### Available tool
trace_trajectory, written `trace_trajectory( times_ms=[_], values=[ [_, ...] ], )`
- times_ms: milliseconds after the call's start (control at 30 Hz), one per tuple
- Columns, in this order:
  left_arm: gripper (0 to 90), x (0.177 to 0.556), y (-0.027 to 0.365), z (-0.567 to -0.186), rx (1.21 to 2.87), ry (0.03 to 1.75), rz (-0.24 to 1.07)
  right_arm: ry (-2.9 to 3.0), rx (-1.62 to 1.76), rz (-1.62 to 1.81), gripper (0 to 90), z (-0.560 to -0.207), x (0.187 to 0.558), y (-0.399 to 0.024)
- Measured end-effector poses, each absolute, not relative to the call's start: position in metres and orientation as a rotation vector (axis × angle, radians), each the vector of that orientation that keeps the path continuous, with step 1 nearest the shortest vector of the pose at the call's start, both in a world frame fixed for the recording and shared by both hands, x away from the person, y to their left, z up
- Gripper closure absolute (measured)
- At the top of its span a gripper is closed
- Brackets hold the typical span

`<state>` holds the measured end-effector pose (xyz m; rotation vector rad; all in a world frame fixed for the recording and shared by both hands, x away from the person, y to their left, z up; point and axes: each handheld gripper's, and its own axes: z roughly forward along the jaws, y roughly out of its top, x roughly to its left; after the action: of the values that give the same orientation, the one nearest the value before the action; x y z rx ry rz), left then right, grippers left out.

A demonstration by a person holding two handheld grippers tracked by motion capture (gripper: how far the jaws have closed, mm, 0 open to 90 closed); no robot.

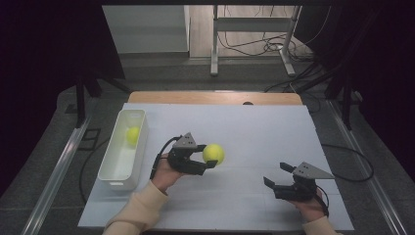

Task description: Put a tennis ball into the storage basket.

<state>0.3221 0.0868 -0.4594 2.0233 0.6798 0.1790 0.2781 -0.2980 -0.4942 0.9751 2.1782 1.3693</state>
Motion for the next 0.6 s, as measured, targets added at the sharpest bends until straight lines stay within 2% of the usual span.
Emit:
trace_trajectory(
  times_ms=[600],
  values=[
    [30.1, 0.323, 0.118, -0.448, 1.972, 0.748, 0.236, 2.181, 0.977, 1.36, 14.7, -0.494, 0.278, -0.299]
  ],
)
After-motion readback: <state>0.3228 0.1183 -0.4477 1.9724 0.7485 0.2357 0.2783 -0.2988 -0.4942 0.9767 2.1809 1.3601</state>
